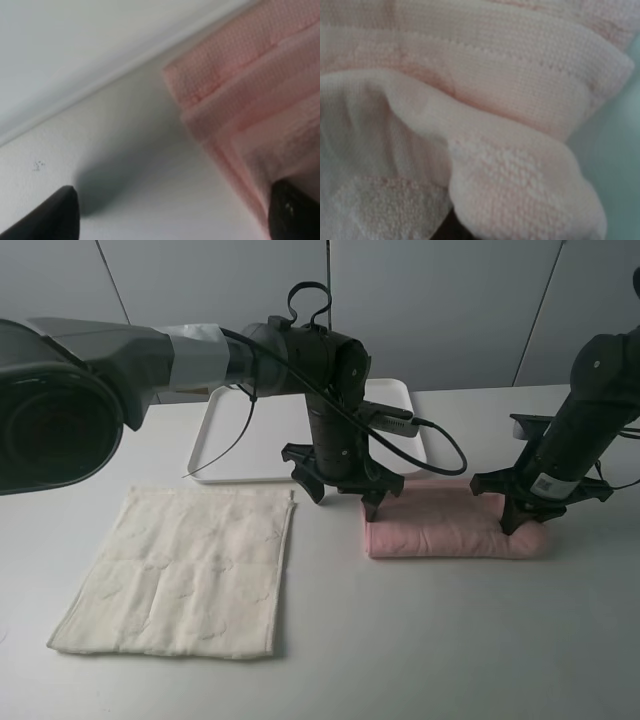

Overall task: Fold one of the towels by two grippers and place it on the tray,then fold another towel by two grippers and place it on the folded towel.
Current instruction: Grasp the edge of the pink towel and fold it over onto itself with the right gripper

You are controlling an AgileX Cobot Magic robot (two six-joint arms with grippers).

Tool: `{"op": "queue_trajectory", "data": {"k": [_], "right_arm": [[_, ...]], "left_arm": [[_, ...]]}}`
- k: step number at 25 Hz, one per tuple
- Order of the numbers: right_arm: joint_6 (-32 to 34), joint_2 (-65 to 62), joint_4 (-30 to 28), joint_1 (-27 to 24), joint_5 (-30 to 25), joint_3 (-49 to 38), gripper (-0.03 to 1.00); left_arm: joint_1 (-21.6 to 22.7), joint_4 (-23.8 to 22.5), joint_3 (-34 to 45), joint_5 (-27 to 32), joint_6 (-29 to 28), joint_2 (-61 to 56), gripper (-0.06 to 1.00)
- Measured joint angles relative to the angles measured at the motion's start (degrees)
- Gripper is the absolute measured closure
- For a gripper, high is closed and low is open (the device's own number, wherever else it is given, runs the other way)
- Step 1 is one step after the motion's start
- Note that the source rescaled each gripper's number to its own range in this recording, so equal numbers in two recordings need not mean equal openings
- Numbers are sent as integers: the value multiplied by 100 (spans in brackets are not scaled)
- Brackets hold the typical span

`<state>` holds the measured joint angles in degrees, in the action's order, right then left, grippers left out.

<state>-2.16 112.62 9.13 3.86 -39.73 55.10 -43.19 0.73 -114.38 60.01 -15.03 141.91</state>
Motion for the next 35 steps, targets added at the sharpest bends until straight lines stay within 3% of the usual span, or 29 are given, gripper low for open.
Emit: {"op": "queue_trajectory", "data": {"k": [13, 20, 29, 35], "right_arm": [[-41, -1072, 284, 0, -430, -107, 87], [-313, -1086, 1056, 0, -619, -107, 87], [-1326, -1086, 2758, 0, -834, -117, 87], [-1638, -1086, 3369, 0, -854, -117, 87]], "left_arm": [[0, -73, 0, 36, 0, 0, -3], [-9, -73, 0, 36, 0, 0, -3], [-9, -73, 0, 36, 0, 0, -3], [-9, -73, 0, 36, 2, 0, -3]]}}
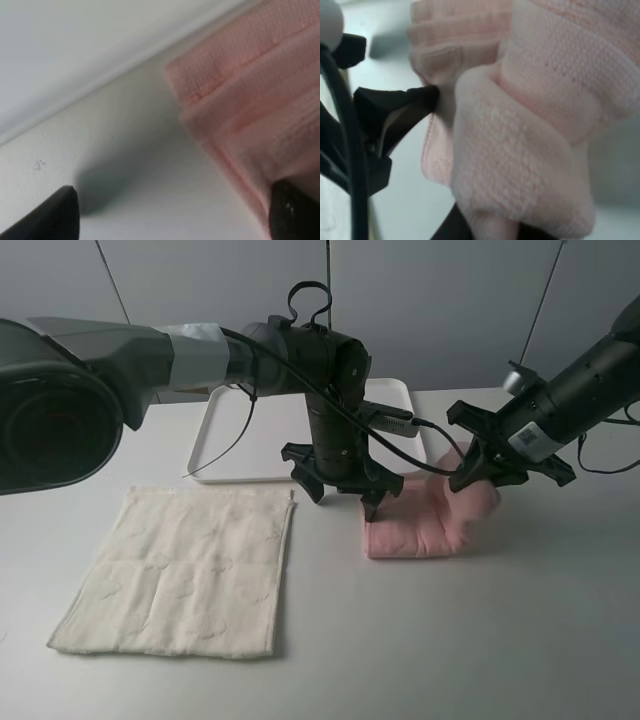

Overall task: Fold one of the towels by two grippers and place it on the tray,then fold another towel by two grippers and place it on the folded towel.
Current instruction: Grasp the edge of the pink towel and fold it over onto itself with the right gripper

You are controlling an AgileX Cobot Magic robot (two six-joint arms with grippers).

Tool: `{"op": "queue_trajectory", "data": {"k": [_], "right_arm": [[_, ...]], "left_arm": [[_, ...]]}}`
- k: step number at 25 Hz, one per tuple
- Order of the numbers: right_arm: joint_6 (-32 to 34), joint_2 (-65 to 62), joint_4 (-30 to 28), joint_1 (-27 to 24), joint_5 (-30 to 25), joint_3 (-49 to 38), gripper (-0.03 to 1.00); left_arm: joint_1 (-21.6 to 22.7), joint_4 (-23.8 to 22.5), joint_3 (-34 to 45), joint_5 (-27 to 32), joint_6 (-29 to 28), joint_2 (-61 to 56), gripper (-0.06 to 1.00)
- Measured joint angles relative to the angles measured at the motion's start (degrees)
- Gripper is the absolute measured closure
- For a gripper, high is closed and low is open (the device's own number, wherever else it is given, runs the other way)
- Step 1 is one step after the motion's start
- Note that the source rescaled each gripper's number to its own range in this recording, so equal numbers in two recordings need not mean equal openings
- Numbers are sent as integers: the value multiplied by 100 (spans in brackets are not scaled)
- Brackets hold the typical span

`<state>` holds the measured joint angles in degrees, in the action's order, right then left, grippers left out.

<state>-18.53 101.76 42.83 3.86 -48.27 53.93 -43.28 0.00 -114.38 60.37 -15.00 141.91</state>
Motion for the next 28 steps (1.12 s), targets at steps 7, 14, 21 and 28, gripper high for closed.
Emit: {"op": "queue_trajectory", "data": {"k": [7, 14, 21, 28], "right_arm": [[-255, 198, 439, 96, 53, 0, 87], [-987, 682, 1344, 119, 84, 0, 87], [-1930, 696, 2416, 119, 394, -360, 77], [-2910, 696, 3564, 119, 345, -607, 60]], "left_arm": [[0, 36, 0, 0, 117, 0, -3], [10, 58, 0, 13, 117, 0, -3], [10, 58, 0, 27, 117, 0, -3], [21, 115, 0, 41, 107, 0, -3]]}}
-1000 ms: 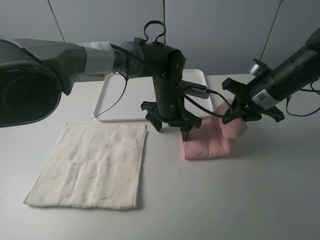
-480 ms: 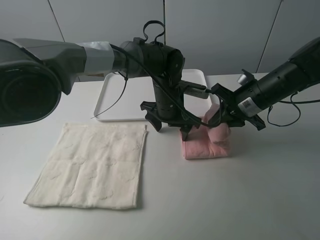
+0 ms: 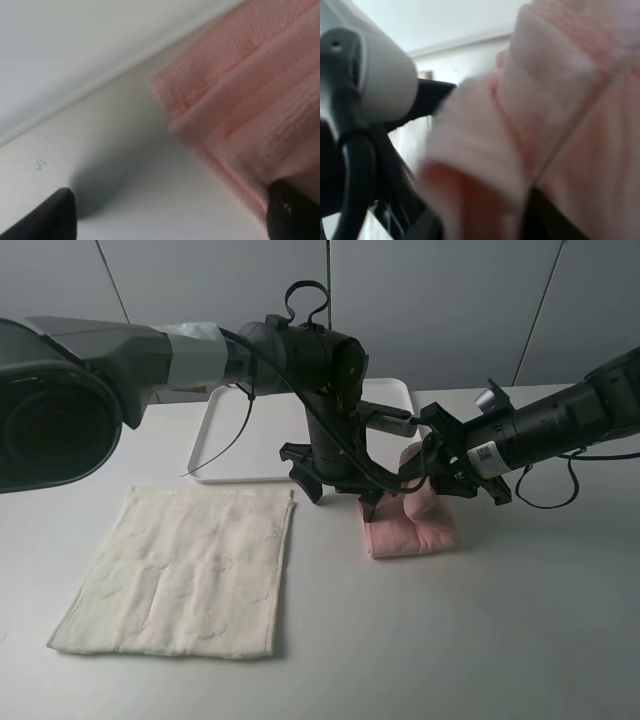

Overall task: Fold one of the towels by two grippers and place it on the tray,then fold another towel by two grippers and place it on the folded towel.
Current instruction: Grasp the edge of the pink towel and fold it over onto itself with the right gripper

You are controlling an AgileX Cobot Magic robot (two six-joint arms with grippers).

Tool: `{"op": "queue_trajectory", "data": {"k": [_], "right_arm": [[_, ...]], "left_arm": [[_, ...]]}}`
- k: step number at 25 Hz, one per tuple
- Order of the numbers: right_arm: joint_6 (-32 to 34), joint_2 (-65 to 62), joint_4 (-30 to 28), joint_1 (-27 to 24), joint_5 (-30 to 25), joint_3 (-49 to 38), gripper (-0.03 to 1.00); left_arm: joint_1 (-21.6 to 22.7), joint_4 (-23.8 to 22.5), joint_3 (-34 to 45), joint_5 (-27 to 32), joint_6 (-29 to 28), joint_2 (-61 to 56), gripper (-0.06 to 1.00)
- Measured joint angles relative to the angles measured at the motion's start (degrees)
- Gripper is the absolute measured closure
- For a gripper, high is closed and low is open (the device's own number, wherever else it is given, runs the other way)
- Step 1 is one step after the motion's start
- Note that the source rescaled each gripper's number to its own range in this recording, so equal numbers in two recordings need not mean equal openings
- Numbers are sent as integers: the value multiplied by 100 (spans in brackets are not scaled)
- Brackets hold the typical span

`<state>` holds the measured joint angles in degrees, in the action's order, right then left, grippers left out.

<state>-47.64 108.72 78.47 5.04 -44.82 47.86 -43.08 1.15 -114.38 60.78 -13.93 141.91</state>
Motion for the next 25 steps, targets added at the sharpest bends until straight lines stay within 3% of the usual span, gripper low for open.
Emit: {"op": "queue_trajectory", "data": {"k": [5, 21, 23, 25], "right_arm": [[-100, 0, 34, 0, -80, 0, 51], [-137, 0, -143, 2, -307, 0, 50], [-137, 0, -173, 2, -307, 0, 42], [-137, 0, -173, 2, -307, 0, 27]], "left_arm": [[11, 48, 0, 57, 0, -12, -3], [300, -240, -317, 599, 54, -971, -3], [313, -252, -447, 666, 109, -1043, -3], [344, -252, -595, 774, 151, -1065, -3]]}}
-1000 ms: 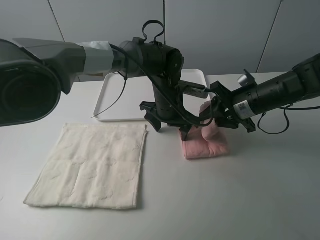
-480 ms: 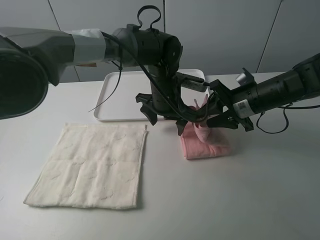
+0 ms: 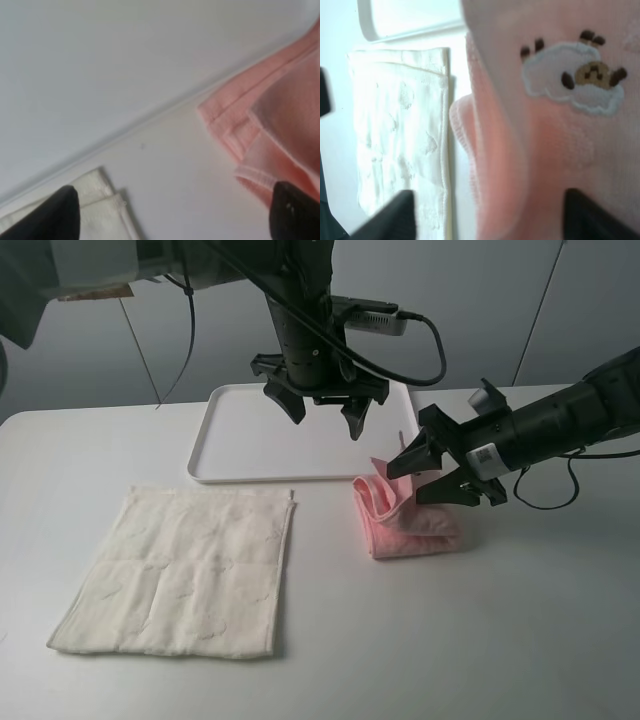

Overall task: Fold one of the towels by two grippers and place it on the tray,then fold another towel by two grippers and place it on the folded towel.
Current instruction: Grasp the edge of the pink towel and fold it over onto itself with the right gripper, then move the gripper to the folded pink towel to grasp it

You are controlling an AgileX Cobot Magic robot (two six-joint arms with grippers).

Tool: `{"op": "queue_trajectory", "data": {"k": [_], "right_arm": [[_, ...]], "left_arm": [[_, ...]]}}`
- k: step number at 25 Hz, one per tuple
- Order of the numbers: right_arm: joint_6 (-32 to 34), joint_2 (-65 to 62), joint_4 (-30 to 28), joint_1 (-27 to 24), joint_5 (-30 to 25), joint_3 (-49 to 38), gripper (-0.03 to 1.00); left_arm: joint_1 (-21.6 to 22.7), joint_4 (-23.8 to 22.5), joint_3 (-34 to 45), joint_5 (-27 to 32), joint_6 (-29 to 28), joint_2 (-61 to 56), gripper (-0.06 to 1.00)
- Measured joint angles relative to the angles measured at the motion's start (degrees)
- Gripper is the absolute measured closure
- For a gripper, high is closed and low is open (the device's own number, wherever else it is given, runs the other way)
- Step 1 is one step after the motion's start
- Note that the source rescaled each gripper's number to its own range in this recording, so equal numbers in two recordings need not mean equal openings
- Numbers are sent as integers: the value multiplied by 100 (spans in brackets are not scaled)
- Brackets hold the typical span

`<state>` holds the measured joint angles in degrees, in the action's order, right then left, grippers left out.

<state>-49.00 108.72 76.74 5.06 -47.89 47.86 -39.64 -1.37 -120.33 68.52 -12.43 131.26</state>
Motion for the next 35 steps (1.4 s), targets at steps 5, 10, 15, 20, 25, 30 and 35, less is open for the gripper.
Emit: {"op": "queue_trajectory", "data": {"k": [5, 10, 15, 20, 25, 30, 35], "right_arm": [[-132, -21, 20, 0, -28, 0, 20], [-291, -375, 20, 0, 194, -11, 42], [-256, -570, -227, 0, 915, -11, 36], [425, -582, -1186, 0, 1394, 91, 35], [1741, -524, -2661, 0, 1418, 607, 35], [2303, 107, -3340, 0, 693, 1237, 35], [2346, 474, -3556, 0, 443, 1425, 35]], "left_arm": [[131, 26, -293, 97, 35, -3, -3], [341, 15, -377, 118, 44, -3, -3], [365, -83, -377, 129, 44, -3, -3], [365, -153, -377, 129, 57, -3, -3], [365, -158, -377, 129, 142, -3, -3], [365, -135, -377, 129, 176, -3, -3], [365, -135, -377, 129, 189, -3, -3]]}}
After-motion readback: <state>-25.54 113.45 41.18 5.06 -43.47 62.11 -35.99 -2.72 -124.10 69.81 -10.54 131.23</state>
